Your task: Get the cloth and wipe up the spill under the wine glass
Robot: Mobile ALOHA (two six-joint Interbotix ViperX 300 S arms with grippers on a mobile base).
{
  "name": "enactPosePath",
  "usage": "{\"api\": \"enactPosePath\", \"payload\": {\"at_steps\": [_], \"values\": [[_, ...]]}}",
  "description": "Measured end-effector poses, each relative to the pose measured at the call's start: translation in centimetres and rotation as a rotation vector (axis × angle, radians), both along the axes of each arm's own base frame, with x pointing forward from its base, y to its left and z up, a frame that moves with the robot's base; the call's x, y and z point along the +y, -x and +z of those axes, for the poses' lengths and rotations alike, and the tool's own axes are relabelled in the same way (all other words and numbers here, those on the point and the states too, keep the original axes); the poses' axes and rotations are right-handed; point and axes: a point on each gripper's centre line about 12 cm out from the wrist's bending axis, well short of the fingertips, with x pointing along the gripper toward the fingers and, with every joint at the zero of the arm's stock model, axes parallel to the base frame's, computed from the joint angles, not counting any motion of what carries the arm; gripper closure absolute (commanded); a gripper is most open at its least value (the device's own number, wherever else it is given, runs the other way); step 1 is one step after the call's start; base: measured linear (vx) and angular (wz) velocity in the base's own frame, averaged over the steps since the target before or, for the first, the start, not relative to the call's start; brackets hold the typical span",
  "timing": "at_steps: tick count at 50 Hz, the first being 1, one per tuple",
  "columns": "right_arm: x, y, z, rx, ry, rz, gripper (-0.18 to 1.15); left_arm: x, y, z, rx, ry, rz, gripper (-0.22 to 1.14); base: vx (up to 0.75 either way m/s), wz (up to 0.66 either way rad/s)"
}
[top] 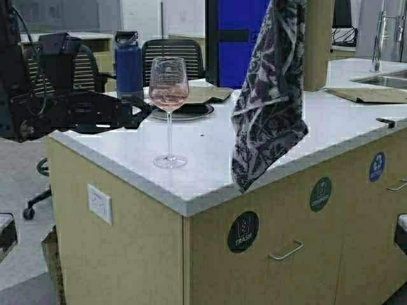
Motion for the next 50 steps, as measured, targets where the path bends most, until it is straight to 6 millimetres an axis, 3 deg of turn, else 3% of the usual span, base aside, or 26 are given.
{"api": "enactPosePath", "payload": {"at_steps": [11, 22, 50], "values": [[0.1, 0.0, 0.0, 0.002, 0.004, 0.001, 0.9, -0.8, 0.5, -2.1, 0.001, -0.095, -0.016, -0.1, 0.14, -0.04], [0.0, -0.2, -0.3, 0.007, 0.007, -0.005, 0.9, -1.7, 0.5, -4.4, -0.002, -0.08, -0.026, -0.1, 0.11, -0.08], [0.2, -0.6, -0.7, 0.023, 0.013, -0.003, 0.9, -1.1, -2.2, -7.6, -0.031, -0.072, 0.124, -0.1, 0.07, -0.06]]}}
